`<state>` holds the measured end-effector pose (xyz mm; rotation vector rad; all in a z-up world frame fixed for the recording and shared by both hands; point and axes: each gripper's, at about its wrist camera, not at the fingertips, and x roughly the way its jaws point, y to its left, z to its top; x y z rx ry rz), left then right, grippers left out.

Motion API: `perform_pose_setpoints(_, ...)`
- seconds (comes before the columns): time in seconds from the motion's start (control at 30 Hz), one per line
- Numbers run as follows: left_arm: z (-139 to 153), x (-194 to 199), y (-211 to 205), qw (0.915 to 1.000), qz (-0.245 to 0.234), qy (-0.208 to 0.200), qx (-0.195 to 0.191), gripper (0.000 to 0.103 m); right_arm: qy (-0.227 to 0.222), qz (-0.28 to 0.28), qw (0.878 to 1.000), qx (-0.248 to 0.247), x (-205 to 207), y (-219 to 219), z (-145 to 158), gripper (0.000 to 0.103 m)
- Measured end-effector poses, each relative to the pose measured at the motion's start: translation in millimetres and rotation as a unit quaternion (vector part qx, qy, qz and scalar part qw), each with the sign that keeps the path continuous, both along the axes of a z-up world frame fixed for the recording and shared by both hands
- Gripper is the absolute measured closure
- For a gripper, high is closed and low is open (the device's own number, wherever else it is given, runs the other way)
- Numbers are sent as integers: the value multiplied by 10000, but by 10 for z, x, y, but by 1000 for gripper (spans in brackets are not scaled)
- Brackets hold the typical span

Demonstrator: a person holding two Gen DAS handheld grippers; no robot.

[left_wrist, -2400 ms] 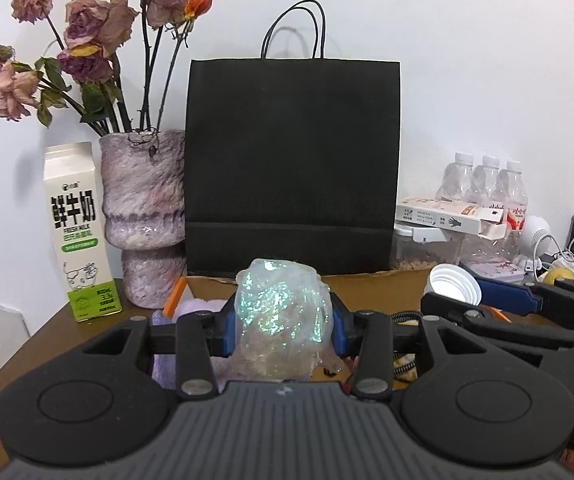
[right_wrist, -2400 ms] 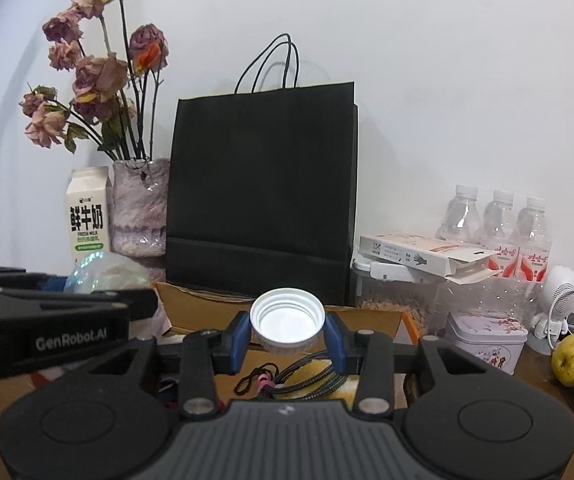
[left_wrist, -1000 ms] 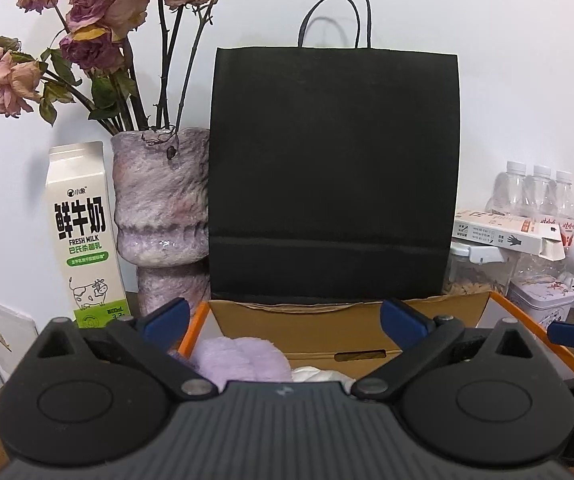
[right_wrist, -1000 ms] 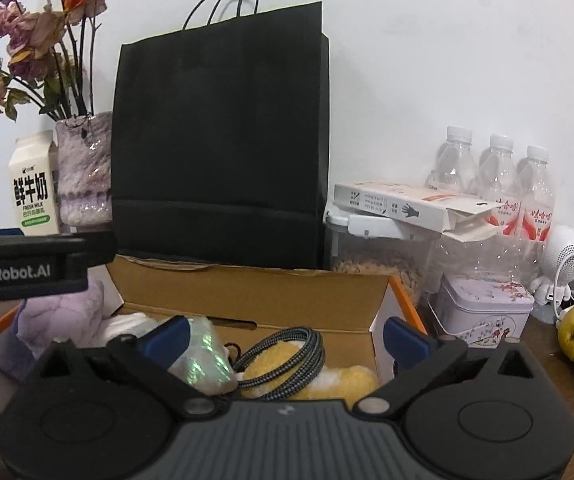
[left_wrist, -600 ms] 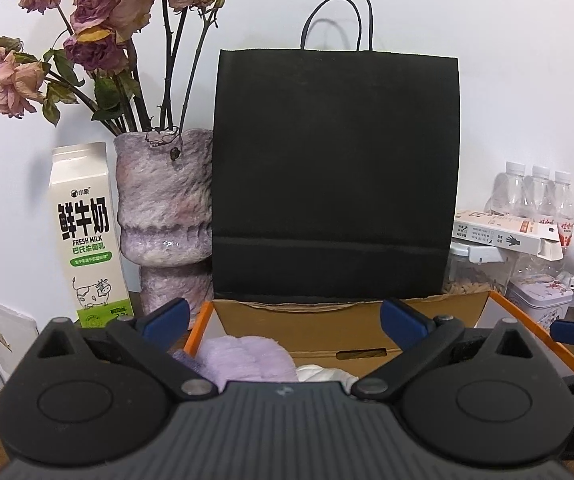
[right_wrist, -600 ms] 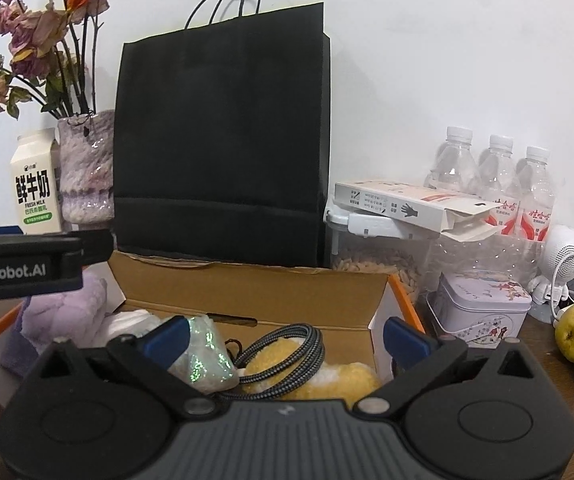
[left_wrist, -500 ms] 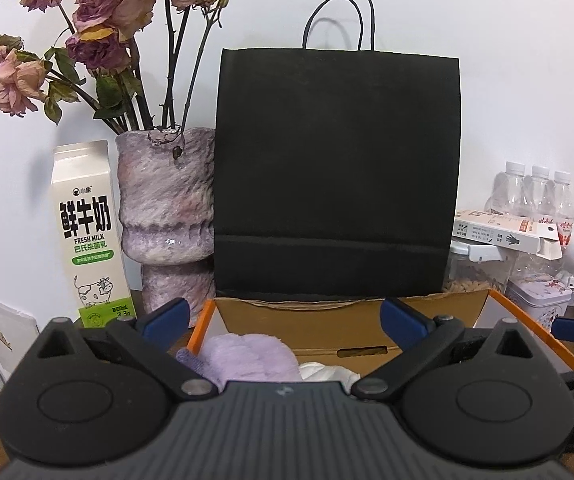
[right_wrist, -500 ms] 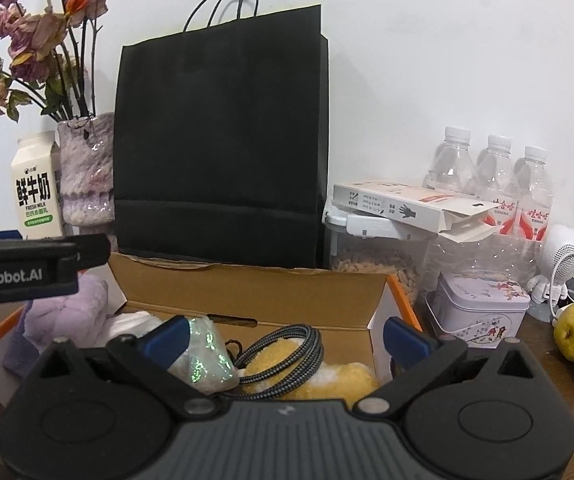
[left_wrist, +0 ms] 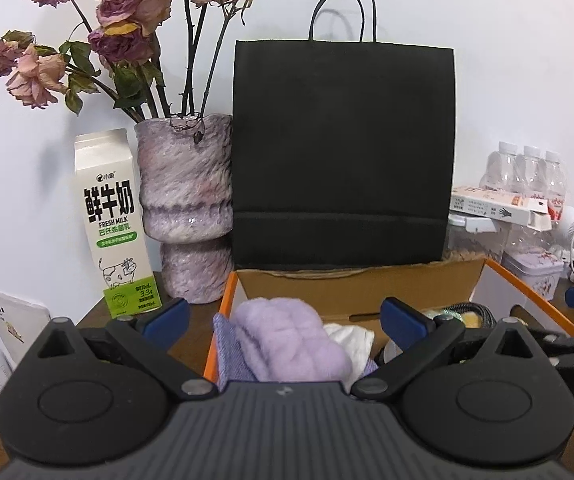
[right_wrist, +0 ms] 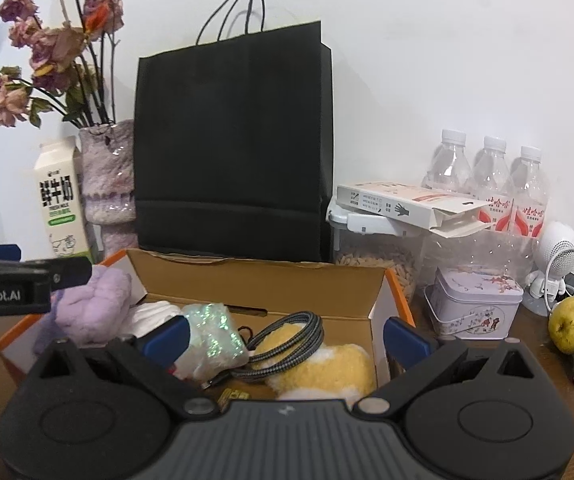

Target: Organize objects

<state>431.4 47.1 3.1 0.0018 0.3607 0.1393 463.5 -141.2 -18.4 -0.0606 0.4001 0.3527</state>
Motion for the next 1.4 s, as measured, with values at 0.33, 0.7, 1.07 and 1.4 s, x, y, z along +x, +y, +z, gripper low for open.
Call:
perform_pose_setpoints(0.33,-26,-446,-10,9996,-107,248,16,0,-111,194,9997,24,-420,-81,126,0)
perform_pose_setpoints(0.7,-27,-1149,-59,9988,-134,454,-111,0,-111,307,9994,107,-1125,-305,234,0)
perform_pose_setpoints(1.07,3,-1867,-220,9990,-193,382,-141,0,-42,215,9994,264,-1870,-492,261,0)
perform_pose_setpoints(1.4,-168,-2276,-356,9990,-319,309,6,0,-114,164,9996,218,-2353,-585,175,0)
